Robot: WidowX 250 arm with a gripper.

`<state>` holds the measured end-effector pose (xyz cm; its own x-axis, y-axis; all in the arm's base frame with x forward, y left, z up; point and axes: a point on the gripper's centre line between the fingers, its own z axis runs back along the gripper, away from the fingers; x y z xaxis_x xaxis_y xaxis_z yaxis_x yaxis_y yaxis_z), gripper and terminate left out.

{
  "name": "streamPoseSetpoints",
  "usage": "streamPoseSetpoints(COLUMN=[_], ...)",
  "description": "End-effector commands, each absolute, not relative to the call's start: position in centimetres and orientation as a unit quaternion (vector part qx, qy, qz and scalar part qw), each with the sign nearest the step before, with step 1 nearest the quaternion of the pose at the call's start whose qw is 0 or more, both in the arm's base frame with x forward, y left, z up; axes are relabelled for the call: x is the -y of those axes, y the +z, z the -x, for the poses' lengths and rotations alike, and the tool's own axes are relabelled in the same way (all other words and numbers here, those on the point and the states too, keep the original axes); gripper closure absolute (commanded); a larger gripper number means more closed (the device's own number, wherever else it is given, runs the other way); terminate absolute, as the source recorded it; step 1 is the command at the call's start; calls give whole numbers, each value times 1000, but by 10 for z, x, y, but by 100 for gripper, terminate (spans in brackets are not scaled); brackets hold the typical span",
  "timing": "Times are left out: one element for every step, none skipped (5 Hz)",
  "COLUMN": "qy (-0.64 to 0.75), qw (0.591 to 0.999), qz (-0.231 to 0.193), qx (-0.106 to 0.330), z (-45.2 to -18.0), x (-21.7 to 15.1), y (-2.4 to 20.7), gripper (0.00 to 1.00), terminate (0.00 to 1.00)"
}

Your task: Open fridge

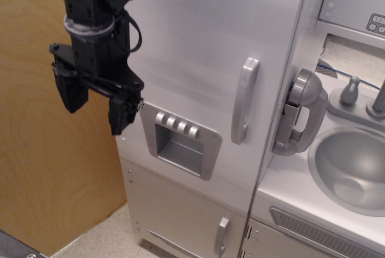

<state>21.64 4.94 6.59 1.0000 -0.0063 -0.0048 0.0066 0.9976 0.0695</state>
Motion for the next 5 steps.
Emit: streamPoseSetpoints(qy=[-8,-6,-13,-20,-21], qw=[1000,999,999,998,996], qz=[-2,26,33,36,30], qx=[26,19,39,53,75], z=[-218,-227,-238,-255,-270], x=[-2,25,48,70,83], y=[54,62,70,74,76], gripper=[0,0,0,0,0], terminate=[0,0,0,0,0])
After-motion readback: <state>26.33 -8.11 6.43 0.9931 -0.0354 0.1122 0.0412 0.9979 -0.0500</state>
